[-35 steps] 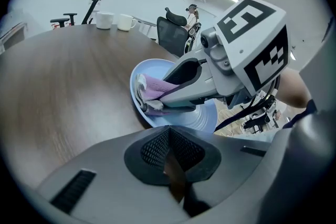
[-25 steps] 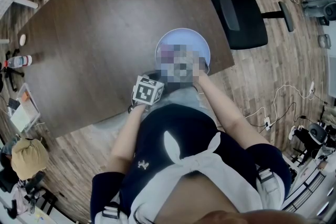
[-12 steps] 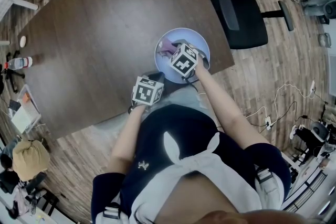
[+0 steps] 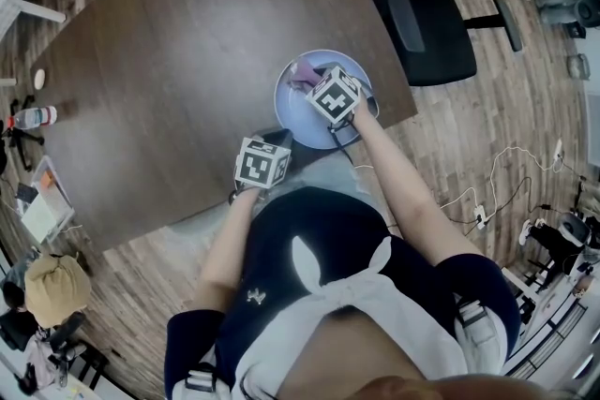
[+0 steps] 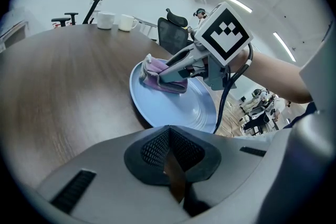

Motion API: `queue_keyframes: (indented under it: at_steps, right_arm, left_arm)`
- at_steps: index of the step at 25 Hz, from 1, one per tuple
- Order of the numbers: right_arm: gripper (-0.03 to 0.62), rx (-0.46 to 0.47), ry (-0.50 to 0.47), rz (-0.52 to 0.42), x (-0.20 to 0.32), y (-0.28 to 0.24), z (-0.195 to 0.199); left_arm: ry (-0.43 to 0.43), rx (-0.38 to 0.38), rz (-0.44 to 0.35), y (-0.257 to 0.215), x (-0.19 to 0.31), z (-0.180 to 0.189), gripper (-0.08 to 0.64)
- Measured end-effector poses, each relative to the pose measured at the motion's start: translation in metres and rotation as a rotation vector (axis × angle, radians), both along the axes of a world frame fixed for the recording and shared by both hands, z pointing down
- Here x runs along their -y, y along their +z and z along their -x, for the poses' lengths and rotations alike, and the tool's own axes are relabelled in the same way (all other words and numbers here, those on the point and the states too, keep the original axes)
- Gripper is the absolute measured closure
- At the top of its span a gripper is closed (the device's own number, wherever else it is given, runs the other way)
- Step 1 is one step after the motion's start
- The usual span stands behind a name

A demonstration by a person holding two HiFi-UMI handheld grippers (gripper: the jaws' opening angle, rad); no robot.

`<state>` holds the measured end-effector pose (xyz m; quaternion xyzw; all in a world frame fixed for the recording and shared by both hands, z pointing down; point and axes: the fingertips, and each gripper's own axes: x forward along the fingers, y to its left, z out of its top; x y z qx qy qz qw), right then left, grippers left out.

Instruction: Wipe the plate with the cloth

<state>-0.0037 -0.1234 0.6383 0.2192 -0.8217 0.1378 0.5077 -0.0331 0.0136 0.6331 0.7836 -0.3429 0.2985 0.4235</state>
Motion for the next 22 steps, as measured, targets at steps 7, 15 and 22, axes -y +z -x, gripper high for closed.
queue_keyframes:
  at_steps: [7,15,22]
  right_arm:
    - [0.465,-0.002,0.052,0.005,0.011,0.002,-0.015]
    - [0.462,-0.008,0.125,0.015,0.025,0.004,-0.041]
    - [0.460,-0.011,0.146,0.026,0.026,0.005,-0.050]
  left_arm:
    - [-0.004,0.000,0.001,0.001,0.000,0.000,0.554]
    - [-0.012,-0.002,0.003,0.000,0.002,-0.001,0.554]
    - [-0.014,-0.008,0.005,0.001,0.002,0.000,0.554]
